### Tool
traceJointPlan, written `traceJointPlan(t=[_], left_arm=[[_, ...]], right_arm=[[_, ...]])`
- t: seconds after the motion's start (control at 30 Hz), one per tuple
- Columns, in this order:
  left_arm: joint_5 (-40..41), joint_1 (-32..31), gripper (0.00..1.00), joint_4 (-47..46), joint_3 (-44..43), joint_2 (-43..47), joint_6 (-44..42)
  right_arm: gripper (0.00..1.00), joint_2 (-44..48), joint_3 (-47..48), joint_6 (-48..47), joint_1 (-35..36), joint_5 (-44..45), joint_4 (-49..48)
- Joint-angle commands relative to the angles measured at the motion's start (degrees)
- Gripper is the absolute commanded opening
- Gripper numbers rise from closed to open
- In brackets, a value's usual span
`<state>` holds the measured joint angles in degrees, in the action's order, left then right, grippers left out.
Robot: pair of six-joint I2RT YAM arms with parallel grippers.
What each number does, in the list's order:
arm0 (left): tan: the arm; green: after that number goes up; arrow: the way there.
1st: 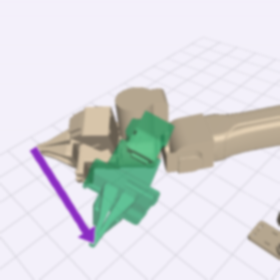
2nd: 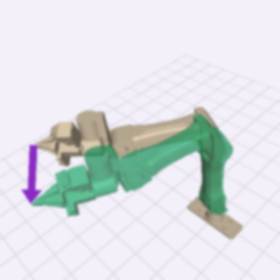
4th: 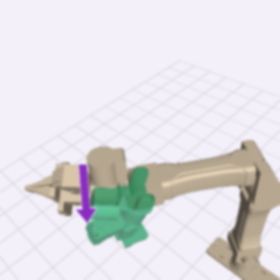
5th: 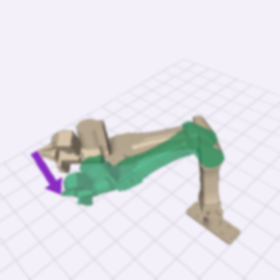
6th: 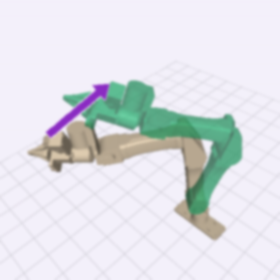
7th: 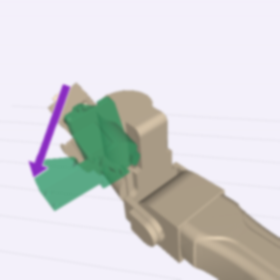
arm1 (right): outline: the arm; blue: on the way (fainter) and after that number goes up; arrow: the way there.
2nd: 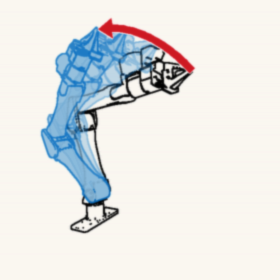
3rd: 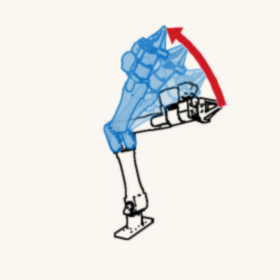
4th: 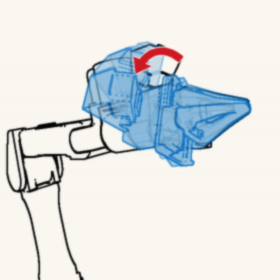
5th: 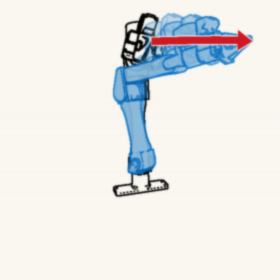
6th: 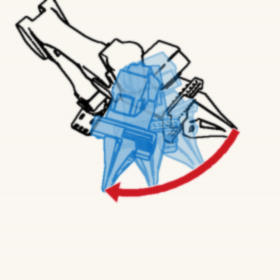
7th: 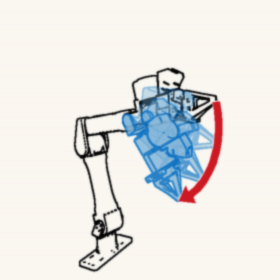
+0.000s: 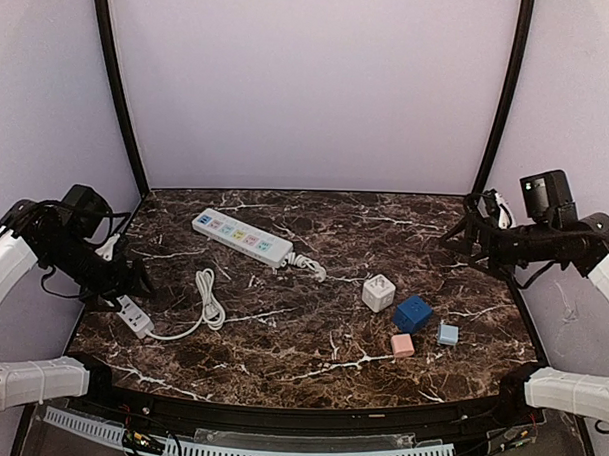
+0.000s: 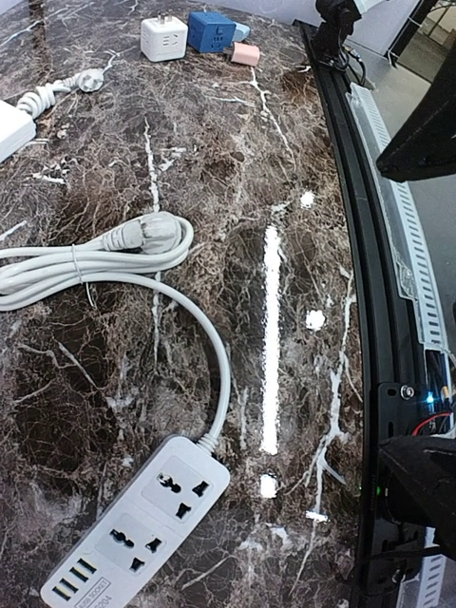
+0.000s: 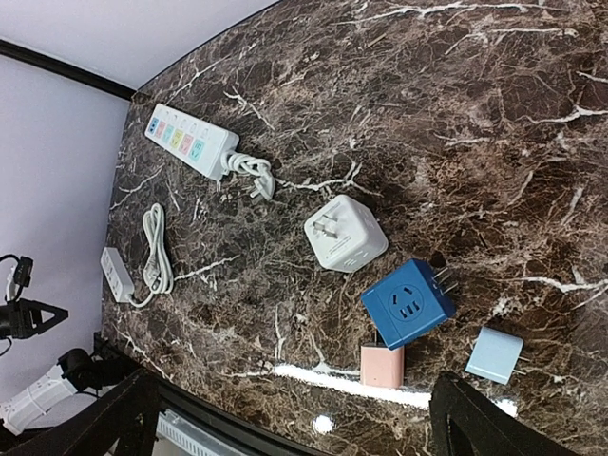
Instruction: Insert the plug
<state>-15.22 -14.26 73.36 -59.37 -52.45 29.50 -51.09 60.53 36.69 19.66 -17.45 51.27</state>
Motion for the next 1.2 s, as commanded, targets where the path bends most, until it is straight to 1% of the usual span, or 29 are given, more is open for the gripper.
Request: traceJointPlan(t=[0.0,0.1,0.27,0.37,0.47,0.7,0.87,1.0,1.17], left_arm=[[-1.6,-0.3,0.93,-0.4,2.3,0.1,-2.9],[-1.7,-0.3,0.93,-0.8,2.6,0.3,-2.5],[-1.8,-0.4,0.93,-2.0,1.4,-0.5,-1.0],[-0.5,-0.4,0.93,-2.6,-0.2,-0.5,0.1],[0.4,-0.4,0.93,-4.1,-1.0,0.6,1.9],[0.9,-0.4,0.93,-6.3,-3.7,-0.3,4.3],[0.2,-0.5,0.93,-10.7,-5.0,-2.4,4.2],[0.4,-0.4,0.93,-11.1,-6.9,-3.7,3.3],[0.8,-0.4,0.93,-11.3,-7.5,-3.1,1.9]], right_arm=[[0.99,0.7,0.9,-1.0,3.6,4.5,3.2],[0.97,-3.5,1.8,-2.9,6.7,6.8,3.8],[0.95,-13.9,4.9,-6.7,17.8,16.2,2.3],[0.96,-21.5,7.3,-11.2,21.6,16.6,2.0],[0.98,-27.5,9.2,-15.2,24.7,20.4,1.4],[0.99,-33.7,9.5,-21.1,25.4,20.9,-1.3],[0.99,-37.6,8.2,-24.5,25.4,22.8,-4.2],[0.99,-41.1,7.8,-26.0,25.2,24.9,-6.9],[0.99,-43.4,8.5,-26.1,24.8,23.5,-9.2]])
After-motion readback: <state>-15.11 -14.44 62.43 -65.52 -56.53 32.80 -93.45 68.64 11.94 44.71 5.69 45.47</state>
